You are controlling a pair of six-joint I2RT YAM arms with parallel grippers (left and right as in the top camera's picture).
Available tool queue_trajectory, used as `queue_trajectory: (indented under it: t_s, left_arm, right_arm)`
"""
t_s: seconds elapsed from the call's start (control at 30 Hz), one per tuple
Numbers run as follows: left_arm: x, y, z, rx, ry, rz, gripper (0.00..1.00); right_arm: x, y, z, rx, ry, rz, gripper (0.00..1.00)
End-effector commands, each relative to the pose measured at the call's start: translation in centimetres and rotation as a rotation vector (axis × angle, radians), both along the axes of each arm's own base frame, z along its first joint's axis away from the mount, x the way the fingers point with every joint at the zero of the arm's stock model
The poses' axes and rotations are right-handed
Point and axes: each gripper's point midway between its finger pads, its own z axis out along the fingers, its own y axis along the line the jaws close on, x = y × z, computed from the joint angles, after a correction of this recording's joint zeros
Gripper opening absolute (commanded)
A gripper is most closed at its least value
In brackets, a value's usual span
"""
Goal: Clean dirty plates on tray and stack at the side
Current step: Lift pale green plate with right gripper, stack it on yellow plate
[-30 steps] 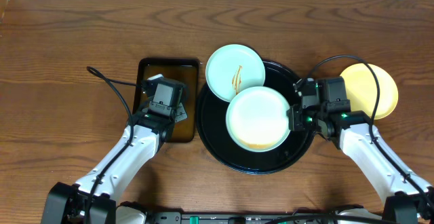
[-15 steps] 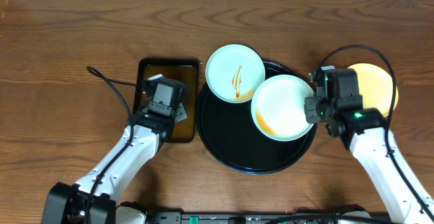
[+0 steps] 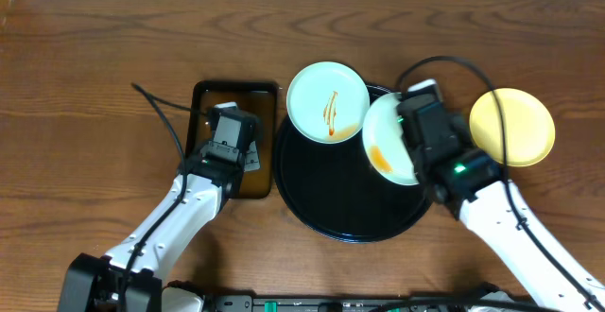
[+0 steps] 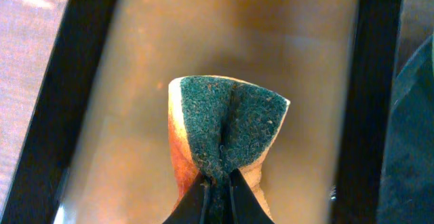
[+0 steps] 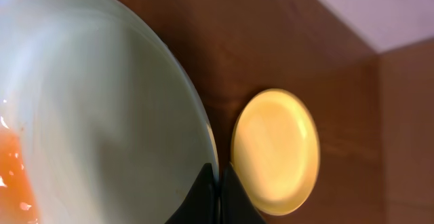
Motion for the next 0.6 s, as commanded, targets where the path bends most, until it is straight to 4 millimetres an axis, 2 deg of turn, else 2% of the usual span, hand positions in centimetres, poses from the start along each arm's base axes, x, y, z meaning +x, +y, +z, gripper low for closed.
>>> queue_trajectory:
  t_s: [0.0, 0.17, 0.33, 0.57]
  left_arm:
    - [-0.1, 0.5, -1.8, 0.146, 0.065, -0.168, 0.07]
    - [0.1, 0.4, -3.1, 0.153, 0.088, -0.171, 0.08]
    - [0.9, 0.2, -2.9, 0.145, 0.055, -0.169, 0.07]
    - [0.9, 0.2, -2.9, 0.145, 0.053, -0.169, 0.08]
  right_arm:
    - [0.3, 0.7, 3.4, -0.175, -0.107, 0.038, 0.01]
    - [0.2, 1.2, 4.4, -0.25, -0.138, 0.055, 0.01]
    - [0.3, 1.1, 4.6, -0.255, -0.149, 0.051, 0.01]
    - [0.5, 1.0, 5.1, -0.258, -0.176, 0.031, 0.01]
